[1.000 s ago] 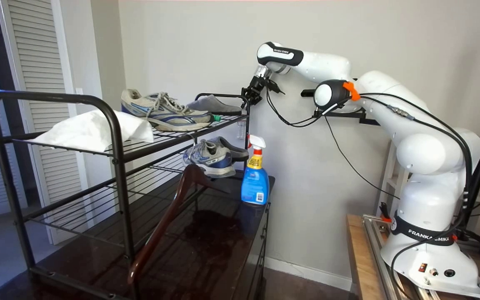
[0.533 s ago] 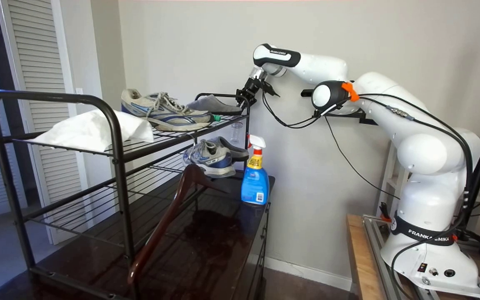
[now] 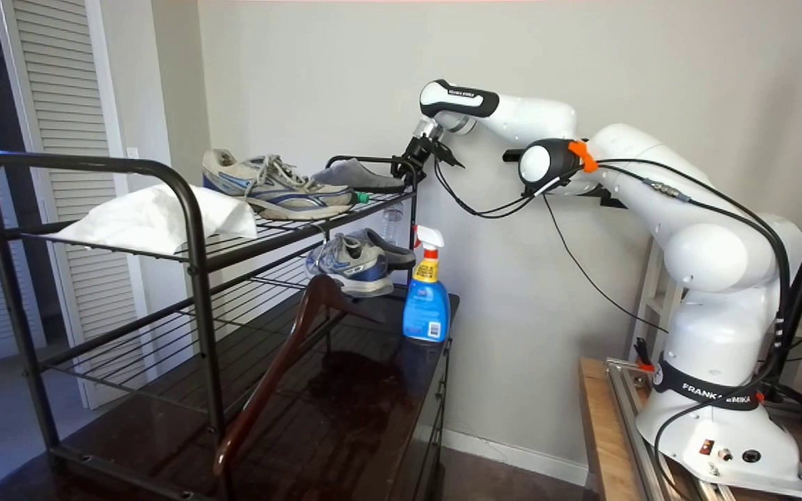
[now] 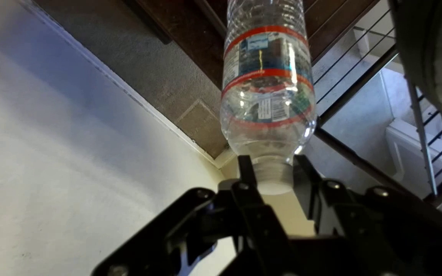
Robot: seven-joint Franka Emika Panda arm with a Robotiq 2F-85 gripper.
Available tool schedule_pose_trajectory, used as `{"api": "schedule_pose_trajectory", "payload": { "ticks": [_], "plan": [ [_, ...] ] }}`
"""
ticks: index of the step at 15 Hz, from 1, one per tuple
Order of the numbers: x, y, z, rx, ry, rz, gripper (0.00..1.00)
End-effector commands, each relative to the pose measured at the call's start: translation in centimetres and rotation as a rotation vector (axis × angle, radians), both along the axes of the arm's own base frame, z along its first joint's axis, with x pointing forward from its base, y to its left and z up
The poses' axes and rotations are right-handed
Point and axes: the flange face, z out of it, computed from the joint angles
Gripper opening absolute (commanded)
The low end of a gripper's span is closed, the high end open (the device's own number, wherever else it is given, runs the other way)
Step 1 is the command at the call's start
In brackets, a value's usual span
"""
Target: Put the water bottle on the second shelf of the rack.
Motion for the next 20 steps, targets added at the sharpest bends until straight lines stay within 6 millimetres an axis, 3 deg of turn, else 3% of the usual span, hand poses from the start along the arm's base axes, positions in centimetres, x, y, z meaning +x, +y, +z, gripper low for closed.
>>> {"api": "schedule_pose_trajectory", "payload": {
  "ticks": [1, 6, 13, 20],
  "plan": [
    [-0.5, -0.2, -1.2, 0.096, 0.007, 0.003, 0.08],
    [-0.9, -0.7, -1.4, 0.119, 0.009, -0.01, 0.08],
    [-0.6, 0.1, -0.3, 0.126, -0.005, -0.007, 0.08],
    [-0.2, 1.2, -0.5, 0.175, -0.013, 0.038, 0.08]
  ]
}}
